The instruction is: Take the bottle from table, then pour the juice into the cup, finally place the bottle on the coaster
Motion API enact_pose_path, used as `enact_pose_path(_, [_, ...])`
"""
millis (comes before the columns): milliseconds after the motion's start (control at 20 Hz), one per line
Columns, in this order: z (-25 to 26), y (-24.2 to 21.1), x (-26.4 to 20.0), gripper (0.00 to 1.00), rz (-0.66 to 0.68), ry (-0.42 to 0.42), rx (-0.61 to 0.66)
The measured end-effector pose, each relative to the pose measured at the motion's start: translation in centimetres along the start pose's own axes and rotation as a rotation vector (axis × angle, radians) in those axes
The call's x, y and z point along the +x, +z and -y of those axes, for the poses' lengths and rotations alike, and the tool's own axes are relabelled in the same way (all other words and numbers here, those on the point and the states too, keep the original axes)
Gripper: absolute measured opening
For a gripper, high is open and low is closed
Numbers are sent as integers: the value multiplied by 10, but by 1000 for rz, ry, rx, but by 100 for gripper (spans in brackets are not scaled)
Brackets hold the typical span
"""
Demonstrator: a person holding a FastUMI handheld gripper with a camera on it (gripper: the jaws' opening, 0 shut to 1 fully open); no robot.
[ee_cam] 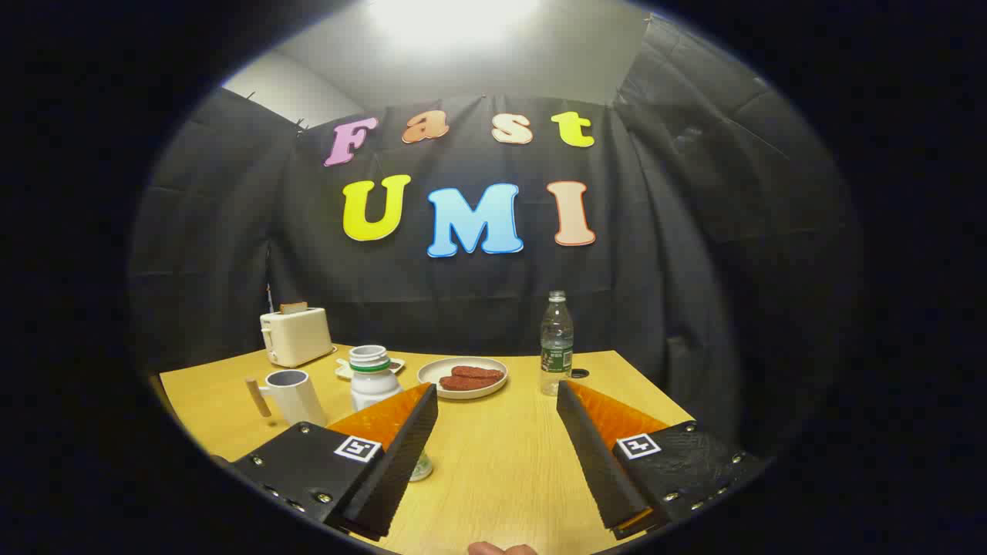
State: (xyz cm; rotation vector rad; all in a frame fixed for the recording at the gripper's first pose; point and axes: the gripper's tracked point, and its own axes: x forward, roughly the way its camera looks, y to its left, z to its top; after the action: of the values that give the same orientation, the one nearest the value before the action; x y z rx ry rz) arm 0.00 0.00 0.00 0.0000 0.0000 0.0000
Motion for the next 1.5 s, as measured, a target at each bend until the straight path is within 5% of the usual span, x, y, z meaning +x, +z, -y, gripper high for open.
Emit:
enact_pose_path(800, [-75,-25,2,96,-20,65,-34])
enact_pose_path(1500, [-105,-66,61,96,-52,43,17])
